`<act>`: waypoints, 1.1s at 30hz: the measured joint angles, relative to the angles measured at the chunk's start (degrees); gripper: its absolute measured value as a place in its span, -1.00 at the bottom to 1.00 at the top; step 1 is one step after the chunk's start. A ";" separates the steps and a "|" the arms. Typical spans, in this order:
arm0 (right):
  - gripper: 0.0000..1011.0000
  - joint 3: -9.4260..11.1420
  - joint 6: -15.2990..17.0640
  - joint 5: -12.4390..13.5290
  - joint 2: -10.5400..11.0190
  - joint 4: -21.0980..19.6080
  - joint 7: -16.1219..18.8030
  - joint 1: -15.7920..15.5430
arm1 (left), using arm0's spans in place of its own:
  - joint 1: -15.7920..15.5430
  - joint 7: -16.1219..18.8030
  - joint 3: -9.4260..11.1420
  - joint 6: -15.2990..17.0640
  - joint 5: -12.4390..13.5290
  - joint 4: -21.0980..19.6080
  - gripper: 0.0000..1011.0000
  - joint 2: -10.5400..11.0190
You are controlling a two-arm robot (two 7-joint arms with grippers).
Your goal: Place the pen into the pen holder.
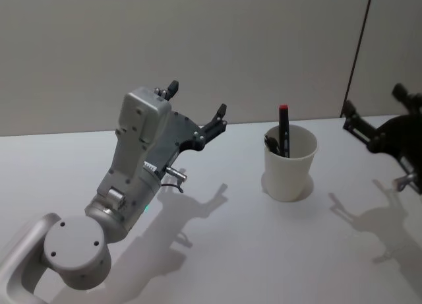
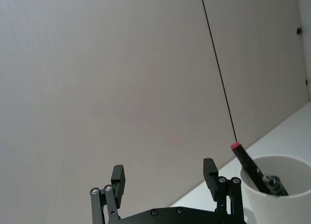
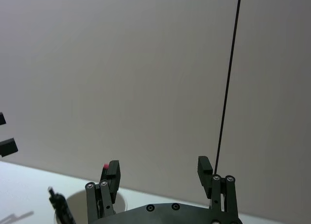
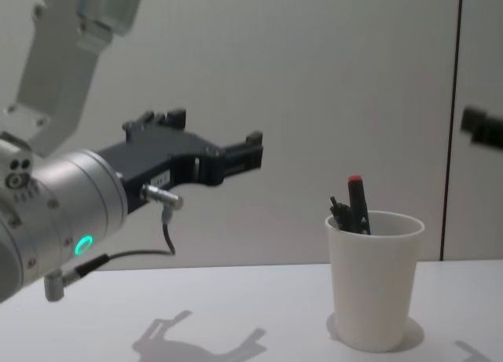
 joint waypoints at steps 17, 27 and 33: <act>0.98 -1.48 5.49 -2.43 -4.41 2.97 -0.33 -0.11 | -1.54 1.25 1.55 4.78 -1.69 1.56 0.98 0.99; 0.98 -1.49 5.50 -2.47 -4.46 2.97 -0.33 -0.10 | -1.55 1.26 1.55 4.81 -1.70 1.58 0.98 0.98; 0.98 -1.49 5.50 -2.47 -4.46 2.97 -0.31 -0.10 | -1.55 1.25 1.55 4.81 -1.70 1.58 0.98 0.98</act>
